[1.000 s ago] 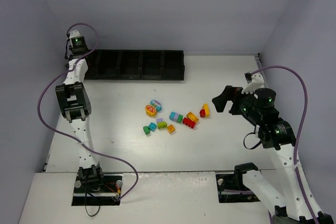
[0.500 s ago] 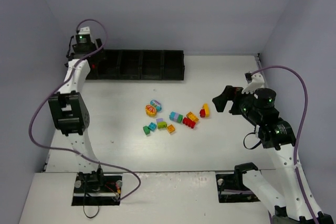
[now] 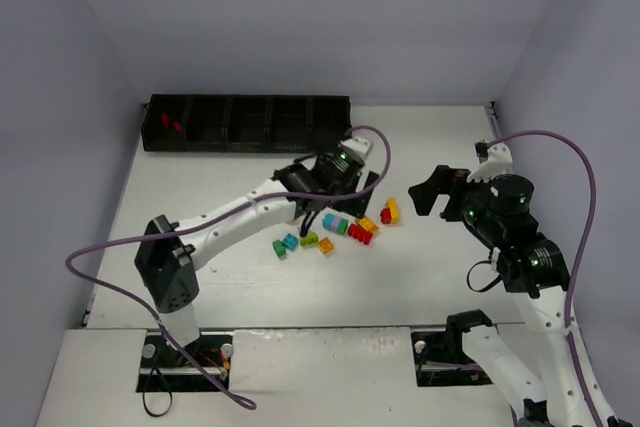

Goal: Sort the legos into containers by color

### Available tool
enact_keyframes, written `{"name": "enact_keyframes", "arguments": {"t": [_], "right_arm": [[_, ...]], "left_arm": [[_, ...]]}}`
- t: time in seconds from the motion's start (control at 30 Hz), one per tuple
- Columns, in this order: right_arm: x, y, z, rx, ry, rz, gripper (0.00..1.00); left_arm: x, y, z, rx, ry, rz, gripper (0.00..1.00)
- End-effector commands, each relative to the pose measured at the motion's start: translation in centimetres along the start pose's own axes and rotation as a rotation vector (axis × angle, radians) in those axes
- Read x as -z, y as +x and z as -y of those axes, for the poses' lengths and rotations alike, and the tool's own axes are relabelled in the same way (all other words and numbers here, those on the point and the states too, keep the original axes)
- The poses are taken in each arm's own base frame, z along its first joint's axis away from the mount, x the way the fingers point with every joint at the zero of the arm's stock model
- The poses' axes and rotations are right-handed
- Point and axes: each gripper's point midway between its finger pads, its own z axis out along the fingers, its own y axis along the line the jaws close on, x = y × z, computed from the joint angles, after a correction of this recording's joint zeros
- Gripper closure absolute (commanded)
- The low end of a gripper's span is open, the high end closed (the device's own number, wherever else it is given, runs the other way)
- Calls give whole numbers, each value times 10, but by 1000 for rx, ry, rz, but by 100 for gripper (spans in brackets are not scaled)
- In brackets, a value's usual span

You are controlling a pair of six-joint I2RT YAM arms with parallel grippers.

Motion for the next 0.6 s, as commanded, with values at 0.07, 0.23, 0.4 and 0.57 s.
{"name": "enact_keyframes", "arguments": {"t": [0.07,0.23,0.4,0.57], "right_arm": [[4,-17,-6,-27,-17,79,0],[11,-18,-9,-31,-25,92,0],[18,-22,-11,-30,-30,114,1],[21,-20,-12,-39,-38,115,0]], "left_arm": [[-12,35,34,43,-82,-76,17],[-39,70,56,24,-74,-163,17],[-60,88,63,19,-54,-208,17],[-83,99,65,-12,-70,-235,17]]}}
